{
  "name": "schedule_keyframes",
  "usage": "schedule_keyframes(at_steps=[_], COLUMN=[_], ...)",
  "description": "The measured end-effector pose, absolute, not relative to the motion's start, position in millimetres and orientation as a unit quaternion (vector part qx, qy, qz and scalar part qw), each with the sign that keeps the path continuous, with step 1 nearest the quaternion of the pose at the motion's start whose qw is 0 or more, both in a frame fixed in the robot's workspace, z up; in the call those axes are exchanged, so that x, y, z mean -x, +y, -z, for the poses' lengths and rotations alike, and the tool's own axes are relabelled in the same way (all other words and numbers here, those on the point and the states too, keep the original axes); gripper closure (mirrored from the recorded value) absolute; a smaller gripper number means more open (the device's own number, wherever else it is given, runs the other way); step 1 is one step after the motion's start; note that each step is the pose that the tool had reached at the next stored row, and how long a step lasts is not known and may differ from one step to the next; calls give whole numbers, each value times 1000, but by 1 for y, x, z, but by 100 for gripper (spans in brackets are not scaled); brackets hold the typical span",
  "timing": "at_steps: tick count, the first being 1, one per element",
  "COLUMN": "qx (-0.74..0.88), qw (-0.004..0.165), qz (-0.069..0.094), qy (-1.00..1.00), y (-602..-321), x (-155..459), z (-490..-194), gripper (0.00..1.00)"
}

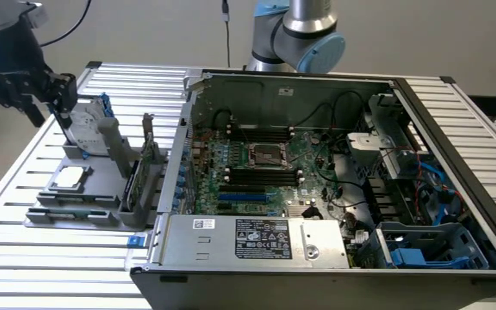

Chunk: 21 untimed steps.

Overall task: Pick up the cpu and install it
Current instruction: 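Pick up the cpu and move it towards the insertion slot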

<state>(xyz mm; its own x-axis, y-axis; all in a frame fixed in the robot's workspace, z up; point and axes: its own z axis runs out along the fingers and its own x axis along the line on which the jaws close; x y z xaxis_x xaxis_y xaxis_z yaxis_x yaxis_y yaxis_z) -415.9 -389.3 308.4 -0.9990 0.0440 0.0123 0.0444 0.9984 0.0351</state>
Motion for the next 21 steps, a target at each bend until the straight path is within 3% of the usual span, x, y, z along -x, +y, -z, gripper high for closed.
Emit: schedule_keyframes(at_steps=[15, 17, 18, 21], qx=[10, 9, 8, 6], qw=[6, 6, 6, 6], qz=[18, 18, 18, 18], qy=[-1000, -1000, -1000, -1000], y=[-391, -392, -392, -392], x=[419, 419, 419, 420], z=[-281, -277, -276, -270], gripper=[46, 44, 38, 38])
